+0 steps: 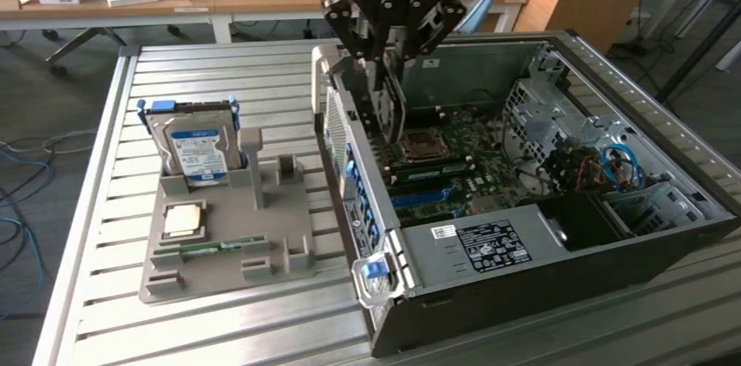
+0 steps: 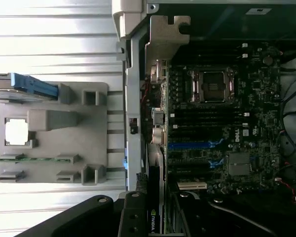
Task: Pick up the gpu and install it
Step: 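Pick up the gpu and move the gpu toward the slot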
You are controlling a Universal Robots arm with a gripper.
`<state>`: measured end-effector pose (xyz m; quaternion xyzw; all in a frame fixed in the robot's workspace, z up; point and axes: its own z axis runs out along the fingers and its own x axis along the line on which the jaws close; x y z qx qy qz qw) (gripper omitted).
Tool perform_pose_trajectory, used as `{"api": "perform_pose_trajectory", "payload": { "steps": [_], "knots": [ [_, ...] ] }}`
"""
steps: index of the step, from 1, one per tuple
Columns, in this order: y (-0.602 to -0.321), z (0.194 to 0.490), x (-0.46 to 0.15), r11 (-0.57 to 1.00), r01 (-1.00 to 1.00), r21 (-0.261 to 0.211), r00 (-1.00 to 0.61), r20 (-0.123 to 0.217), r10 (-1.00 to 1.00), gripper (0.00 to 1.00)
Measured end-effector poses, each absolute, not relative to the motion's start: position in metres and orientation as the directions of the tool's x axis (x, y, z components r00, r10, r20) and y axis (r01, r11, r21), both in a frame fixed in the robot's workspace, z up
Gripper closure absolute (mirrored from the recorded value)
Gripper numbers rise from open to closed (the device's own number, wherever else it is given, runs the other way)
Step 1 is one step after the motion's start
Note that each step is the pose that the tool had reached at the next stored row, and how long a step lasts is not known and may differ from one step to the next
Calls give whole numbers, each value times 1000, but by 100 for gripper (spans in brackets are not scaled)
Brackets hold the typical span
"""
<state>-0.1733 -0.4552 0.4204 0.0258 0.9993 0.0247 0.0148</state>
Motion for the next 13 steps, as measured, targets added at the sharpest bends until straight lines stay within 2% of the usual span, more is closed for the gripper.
{"api": "perform_pose_trajectory", "payload": {
  "steps": [13],
  "knots": [
    [-455, 420, -115, 997, 51, 51, -998, -28, 53, 74]
  ]
}}
